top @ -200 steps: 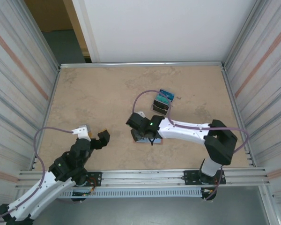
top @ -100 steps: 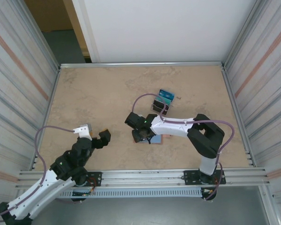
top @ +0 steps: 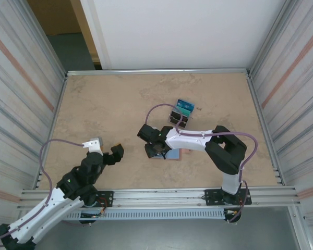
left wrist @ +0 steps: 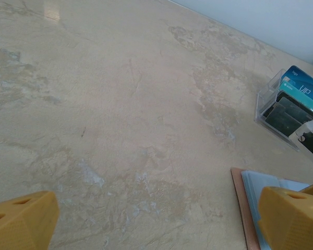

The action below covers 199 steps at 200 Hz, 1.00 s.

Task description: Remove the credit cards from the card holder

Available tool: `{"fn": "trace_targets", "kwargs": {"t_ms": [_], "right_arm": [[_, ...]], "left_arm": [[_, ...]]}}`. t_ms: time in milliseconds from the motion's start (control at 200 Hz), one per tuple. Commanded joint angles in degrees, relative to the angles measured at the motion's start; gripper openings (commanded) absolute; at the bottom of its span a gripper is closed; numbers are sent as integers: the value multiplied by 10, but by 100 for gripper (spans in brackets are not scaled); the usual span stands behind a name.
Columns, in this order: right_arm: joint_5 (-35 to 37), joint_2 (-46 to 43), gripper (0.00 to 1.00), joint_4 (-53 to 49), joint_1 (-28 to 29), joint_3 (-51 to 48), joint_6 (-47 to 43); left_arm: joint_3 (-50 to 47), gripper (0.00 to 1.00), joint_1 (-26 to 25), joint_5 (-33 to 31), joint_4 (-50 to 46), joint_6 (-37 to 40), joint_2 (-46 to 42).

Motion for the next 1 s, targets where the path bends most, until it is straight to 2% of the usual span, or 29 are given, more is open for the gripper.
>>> {"fn": "trace_targets", "kwargs": {"t_ms": [0, 441, 631, 992], "right_arm": [[1, 10, 53, -8, 2, 4, 20], [-3, 1, 48, 9, -5, -26, 30], [2, 0, 41, 15, -8, -38, 38], [6, -42, 40, 33, -13, -60, 42]], "left_arm": [[-1, 99, 6, -1, 14, 7, 3], [6, 99, 6, 6, 15, 14, 8], [13, 99, 6, 6, 12, 19, 12], [44, 99, 5, 20, 20, 45, 72]]}}
